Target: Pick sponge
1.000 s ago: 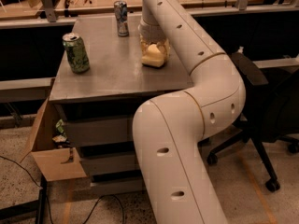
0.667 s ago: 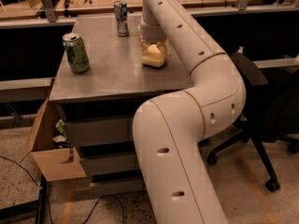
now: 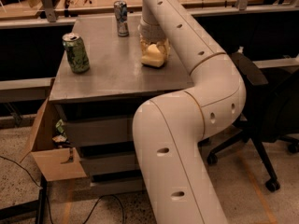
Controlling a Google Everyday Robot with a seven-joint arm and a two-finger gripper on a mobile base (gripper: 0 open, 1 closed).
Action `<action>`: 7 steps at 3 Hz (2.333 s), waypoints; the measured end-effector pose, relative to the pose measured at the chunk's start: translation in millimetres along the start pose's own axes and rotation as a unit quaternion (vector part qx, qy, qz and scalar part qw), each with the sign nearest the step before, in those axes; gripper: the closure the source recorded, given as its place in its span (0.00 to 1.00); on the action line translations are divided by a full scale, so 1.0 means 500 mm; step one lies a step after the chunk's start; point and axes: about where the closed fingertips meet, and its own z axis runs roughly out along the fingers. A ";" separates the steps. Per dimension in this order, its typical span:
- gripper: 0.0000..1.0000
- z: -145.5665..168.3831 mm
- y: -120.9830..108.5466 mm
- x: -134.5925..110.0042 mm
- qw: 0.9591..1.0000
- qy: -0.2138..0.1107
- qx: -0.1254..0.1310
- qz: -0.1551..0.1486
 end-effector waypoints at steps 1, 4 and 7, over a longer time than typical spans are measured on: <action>1.00 0.000 0.000 0.000 1.000 0.000 0.000 0.000; 1.00 -0.139 -0.036 -0.038 0.993 0.017 0.109 0.040; 1.00 -0.190 -0.020 -0.136 0.982 -0.011 0.176 0.071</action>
Offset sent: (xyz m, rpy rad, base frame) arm -0.0347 0.0062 0.0609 0.0849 -0.1251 0.0120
